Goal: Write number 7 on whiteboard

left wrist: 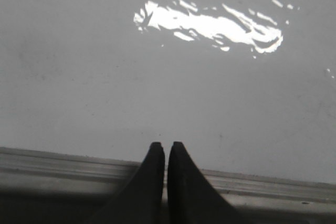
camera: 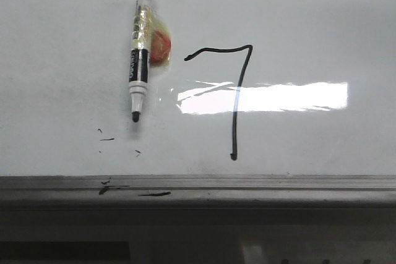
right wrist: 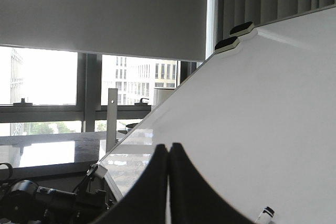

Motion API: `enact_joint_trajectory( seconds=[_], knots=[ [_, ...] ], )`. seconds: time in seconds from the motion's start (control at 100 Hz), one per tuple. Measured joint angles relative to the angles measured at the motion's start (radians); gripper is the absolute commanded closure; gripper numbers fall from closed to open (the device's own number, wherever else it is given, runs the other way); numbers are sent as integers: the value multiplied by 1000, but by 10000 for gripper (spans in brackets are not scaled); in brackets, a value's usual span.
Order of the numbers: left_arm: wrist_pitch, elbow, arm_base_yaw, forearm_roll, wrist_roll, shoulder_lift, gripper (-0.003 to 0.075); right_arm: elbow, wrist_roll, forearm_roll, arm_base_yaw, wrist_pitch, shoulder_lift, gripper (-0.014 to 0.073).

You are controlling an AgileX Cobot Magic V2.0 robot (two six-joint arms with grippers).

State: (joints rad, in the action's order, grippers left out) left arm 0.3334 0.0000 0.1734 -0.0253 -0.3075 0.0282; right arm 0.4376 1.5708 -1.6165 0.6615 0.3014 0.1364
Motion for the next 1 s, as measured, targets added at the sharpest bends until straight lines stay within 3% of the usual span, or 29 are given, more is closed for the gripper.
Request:
enact_joint_trajectory(
  seconds=[0.7,0.88,0.95,1.0],
  knots=[
    [2,0,0,5,0,-24,741,0,0,0,0,-2,0,657],
    [2,0,0,6,-2,-24,741,-16,0,2,2,-225,0,657],
    [2,0,0,6,-2,-24,741,-38,0,82,-12,-280,0,657],
    [2,0,0,6,-2,-24,741,-61,-24,218,-40,-290,0,657]
  ],
)
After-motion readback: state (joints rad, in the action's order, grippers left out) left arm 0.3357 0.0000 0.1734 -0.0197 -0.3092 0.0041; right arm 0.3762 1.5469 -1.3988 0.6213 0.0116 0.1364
